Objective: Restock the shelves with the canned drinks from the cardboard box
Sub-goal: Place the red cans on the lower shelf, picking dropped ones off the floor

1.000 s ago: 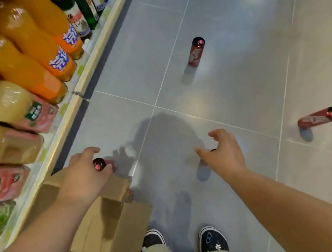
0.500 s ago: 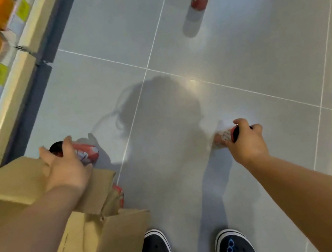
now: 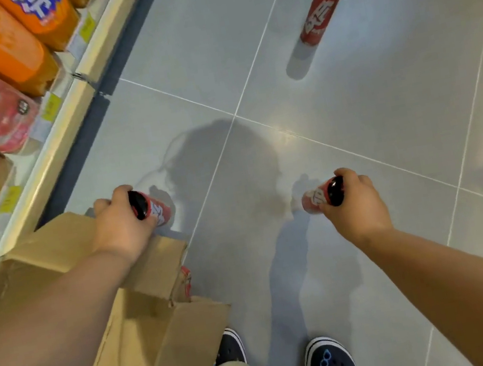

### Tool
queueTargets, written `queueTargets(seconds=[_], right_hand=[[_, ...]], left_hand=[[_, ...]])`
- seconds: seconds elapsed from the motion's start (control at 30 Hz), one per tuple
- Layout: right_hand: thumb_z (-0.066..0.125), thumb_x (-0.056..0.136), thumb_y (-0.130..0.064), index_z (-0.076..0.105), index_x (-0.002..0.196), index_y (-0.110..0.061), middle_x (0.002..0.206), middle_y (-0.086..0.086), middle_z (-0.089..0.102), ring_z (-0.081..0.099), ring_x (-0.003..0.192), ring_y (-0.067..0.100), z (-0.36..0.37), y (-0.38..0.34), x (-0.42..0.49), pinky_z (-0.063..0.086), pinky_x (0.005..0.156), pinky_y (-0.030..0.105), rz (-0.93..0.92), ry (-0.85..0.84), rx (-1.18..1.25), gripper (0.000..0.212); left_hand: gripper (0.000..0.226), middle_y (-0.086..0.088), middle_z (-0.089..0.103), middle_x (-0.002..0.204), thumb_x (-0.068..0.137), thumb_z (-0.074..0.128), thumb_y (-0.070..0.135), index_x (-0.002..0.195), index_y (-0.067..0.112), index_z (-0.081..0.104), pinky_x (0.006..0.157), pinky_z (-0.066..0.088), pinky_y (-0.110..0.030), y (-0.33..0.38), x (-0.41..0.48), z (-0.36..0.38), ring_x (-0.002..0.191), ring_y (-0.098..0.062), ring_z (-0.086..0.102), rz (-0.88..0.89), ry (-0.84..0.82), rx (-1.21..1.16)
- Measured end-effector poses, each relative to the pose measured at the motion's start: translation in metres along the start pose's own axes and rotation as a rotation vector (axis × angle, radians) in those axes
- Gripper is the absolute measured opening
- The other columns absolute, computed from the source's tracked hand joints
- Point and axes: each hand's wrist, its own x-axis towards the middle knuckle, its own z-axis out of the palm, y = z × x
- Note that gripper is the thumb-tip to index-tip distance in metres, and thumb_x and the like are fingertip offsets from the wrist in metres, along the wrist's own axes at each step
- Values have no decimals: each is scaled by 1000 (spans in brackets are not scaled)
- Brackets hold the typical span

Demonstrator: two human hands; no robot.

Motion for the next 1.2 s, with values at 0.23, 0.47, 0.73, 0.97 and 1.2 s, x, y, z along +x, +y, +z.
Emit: queueTargets(seconds=[0.23, 0.47, 0.73, 0.97, 1.2], right_hand=[[63, 87, -30, 30, 142, -32, 118, -3, 37, 44, 91, 9, -52, -87, -62, 36, 76, 8, -333, -54, 84, 64], [75, 76, -31, 31, 135, -36, 113, -11, 43, 44, 97, -1, -84, -197, -148, 36, 70, 1, -684, -38, 124, 74], [79, 68, -31, 42, 101, -51, 98, -23, 52, 51, 87, -9, -63, -337, -282, 33, 77, -5, -1086, -152, 195, 54], [76, 60, -41, 50, 123, -31, 107, -16, 58, 58, 100, 4, -12, -431, -391, 45, 89, 18, -1275, -271, 223, 69], [76, 67, -27, 50, 111, -35, 93, -23, 61, 57, 87, -12, 16, -506, -484, 45, 73, 5, -1370, -515, 192, 52]], left_hand=[[77, -9, 32, 120, 81, 68, 20, 146, 27, 28, 104, 35, -33, 34, -70, -82, 115, -31, 48, 18, 53, -251], [38, 13, 62, 88, 63, 75, 19, 96, 26, 59, 66, 44, -15, 12, -142, -198, 83, 4, 59, 56, 315, -486], [33, 14, 61, 84, 62, 76, 37, 85, 45, 54, 72, 39, -6, -90, -231, -328, 83, -3, 55, 14, 636, -489], [41, 12, 66, 91, 59, 79, 37, 95, 43, 60, 73, 54, -35, -207, -298, -396, 84, -10, 63, -167, 696, -547], [43, 17, 63, 93, 59, 84, 22, 89, 43, 62, 77, 55, -34, -279, -347, -421, 87, -3, 61, -230, 703, -565]])
